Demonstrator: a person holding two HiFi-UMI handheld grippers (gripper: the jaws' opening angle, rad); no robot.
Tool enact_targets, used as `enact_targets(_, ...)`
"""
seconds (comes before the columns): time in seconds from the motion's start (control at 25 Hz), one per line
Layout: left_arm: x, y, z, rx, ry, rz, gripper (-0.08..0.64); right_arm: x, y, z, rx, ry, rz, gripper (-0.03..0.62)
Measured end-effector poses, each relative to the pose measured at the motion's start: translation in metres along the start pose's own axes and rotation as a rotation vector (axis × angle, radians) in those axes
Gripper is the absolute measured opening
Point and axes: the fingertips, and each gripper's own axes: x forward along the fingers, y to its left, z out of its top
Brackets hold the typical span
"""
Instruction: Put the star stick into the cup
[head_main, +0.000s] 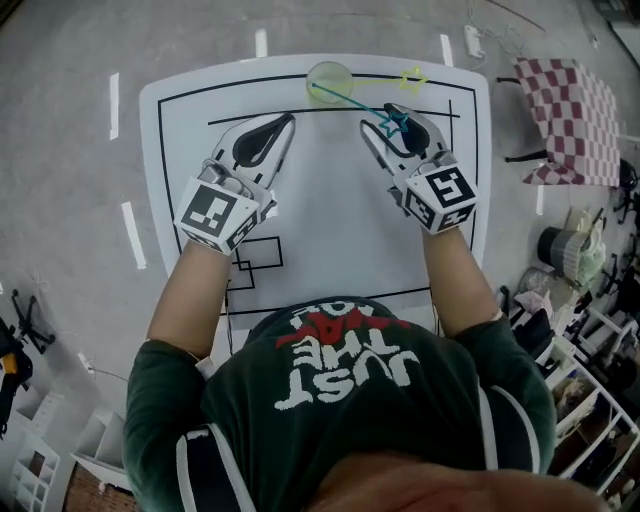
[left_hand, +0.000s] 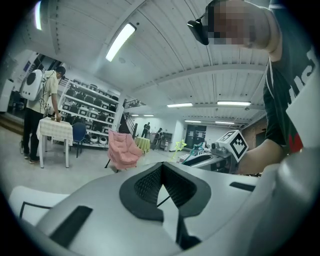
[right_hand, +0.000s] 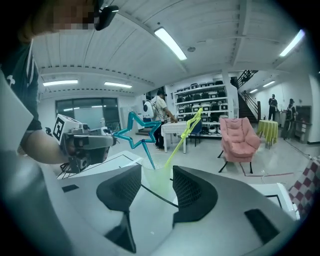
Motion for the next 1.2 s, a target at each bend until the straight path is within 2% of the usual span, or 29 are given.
enact_targets(0.32, -0.020, -0.001, 0.049, 0.011, -0.038, -0.012, -0.005, -0.035, -0.002, 0.018, 0.026, 0.021, -0.091, 0.202)
enact_targets(0.72, -0.087, -0.020, 0.123, 0.069, -0.063, -0.073, -0.005, -0.085, 0.042, 0.105, -0.030, -0.054, -0.180, 0.124)
enact_targets(1.0, -0.144, -0.026, 0.169, 0.095, -0.070, -0.089, -0.005, -0.105, 0.096, 0.177, -0.079, -0.126, -0.155, 0.066)
enact_targets(1.2, -0.173, -0.051, 0.208, 0.102, -0.105, -0.084, -0.005, -0.137, 0.125, 0.222, -0.087, -0.197, -0.114, 0.046)
